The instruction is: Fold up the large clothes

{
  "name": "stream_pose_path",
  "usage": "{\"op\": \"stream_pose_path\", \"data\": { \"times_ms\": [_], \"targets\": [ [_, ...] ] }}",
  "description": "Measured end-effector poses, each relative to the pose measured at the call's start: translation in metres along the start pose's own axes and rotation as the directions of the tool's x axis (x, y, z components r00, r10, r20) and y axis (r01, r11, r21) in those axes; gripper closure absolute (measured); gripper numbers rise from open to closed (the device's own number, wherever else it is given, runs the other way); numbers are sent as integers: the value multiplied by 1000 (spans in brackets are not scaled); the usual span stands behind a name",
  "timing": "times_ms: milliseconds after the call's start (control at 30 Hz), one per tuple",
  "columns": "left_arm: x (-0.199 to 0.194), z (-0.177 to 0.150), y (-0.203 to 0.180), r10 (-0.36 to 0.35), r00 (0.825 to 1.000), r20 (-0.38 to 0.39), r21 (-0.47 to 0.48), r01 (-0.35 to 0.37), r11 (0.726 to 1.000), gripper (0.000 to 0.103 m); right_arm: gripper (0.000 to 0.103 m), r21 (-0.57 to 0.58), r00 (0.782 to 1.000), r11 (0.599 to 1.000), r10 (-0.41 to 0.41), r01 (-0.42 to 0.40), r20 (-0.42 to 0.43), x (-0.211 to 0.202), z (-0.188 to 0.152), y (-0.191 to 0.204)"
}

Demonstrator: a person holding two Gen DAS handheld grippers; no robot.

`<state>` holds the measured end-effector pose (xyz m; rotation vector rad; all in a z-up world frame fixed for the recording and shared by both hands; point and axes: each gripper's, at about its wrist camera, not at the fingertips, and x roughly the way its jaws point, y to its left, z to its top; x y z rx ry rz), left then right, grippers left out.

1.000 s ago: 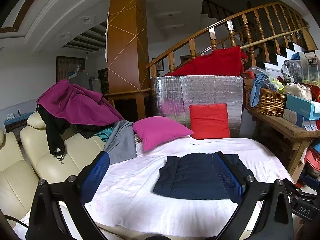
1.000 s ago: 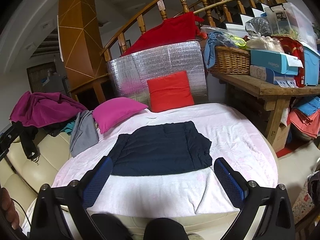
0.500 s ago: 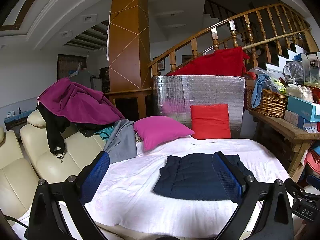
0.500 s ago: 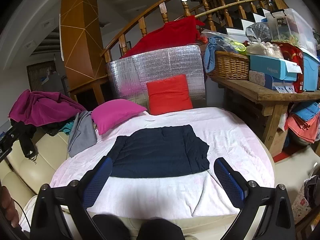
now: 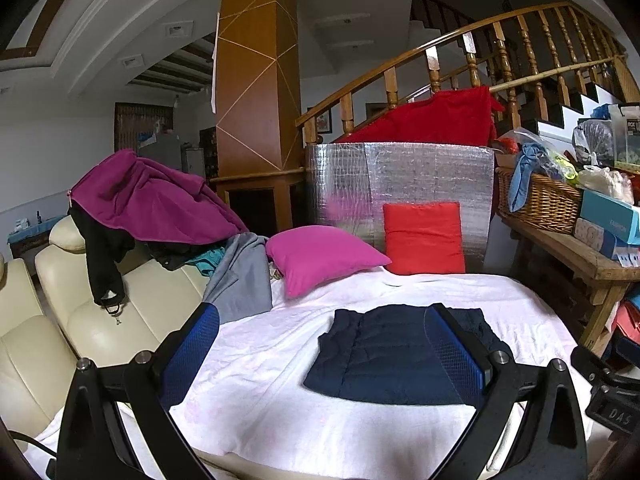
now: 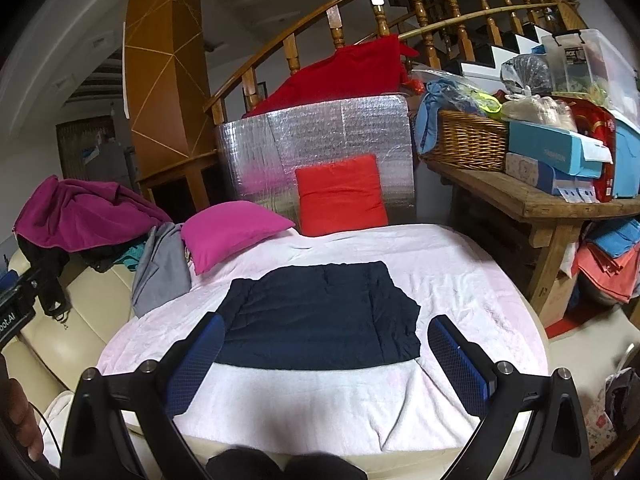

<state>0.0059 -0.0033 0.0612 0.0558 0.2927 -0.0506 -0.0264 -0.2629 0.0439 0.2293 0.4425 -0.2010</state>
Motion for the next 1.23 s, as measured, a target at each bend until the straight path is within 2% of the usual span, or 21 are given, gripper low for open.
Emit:
{"op": "stream_pose_path", "data": {
  "times_ms": [900, 1033, 1133, 1233],
  "targets": [
    [53, 18, -3, 6, 1000, -7, 2, -6, 1000, 1, 0, -10, 999, 1000, -24, 24, -29, 59, 24, 12],
    [67, 18, -3, -1, 1000, -20, 2, 1, 1000, 1, 0, -14, 999, 1000, -26, 25, -43, 74, 27, 12],
    [84, 15, -2, -34, 999, -20, -7, 34, 999, 1, 0, -10, 998, 1000, -29, 28, -52, 90, 31, 7],
    [120, 8, 6, -30, 999, -23, -22, 30, 999, 1, 0, -4, 996, 997, -74, 73, -45, 114, 38, -11]
  ]
}}
